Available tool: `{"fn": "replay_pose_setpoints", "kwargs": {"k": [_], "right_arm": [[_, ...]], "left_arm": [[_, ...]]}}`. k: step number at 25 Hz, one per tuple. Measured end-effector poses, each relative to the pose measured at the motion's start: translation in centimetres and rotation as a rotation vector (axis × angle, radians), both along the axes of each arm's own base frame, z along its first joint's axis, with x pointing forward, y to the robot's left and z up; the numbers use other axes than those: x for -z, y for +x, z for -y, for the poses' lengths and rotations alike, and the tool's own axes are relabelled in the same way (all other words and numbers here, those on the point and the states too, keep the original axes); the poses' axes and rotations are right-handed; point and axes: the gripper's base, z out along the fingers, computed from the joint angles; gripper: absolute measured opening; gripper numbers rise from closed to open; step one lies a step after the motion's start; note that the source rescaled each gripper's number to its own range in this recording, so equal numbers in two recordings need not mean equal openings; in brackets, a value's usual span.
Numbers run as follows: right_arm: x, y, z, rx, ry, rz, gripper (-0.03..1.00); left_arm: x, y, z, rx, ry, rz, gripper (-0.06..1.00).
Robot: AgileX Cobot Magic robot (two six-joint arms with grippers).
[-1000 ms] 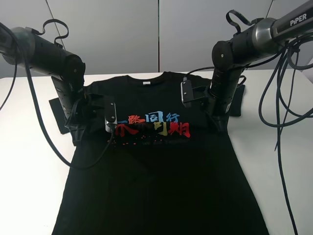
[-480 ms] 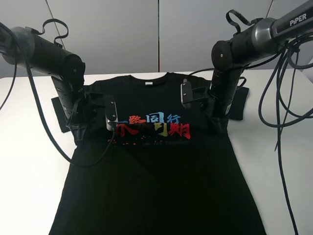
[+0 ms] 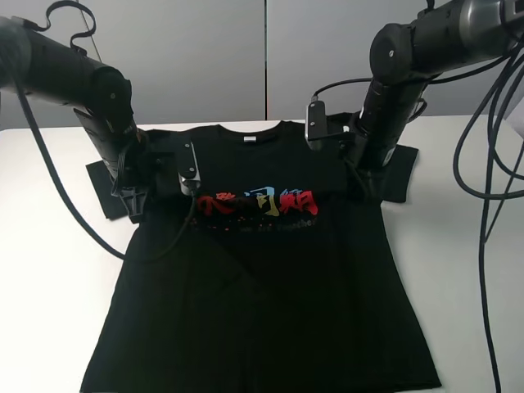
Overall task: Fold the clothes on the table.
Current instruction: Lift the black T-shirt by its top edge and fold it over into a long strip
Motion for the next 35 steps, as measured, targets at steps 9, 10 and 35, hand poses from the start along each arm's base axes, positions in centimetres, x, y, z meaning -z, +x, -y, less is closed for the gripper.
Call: {"fn": "replay_pose_setpoints", "kwargs": {"k": [9, 10, 35], "right_arm": [[-7.1, -0.7, 0.7, 0.016, 0.040, 0.223, 0.00], [-8.1, -1.0, 0.8, 0.020, 0.049, 0.248, 0.00], [-19.7, -6.1, 3.5, 0.096, 0.127, 0.598, 0.00]], "left_arm": [[-7.7, -0.3, -0.5, -0.011, -0.078, 0.248, 0.00], [-8.7, -0.5, -0.6, -0.015, -0.086, 0.275, 0.00], [-20.1, -4.2, -2.4, -0.046, -0.276, 0.648, 0.00]]}}
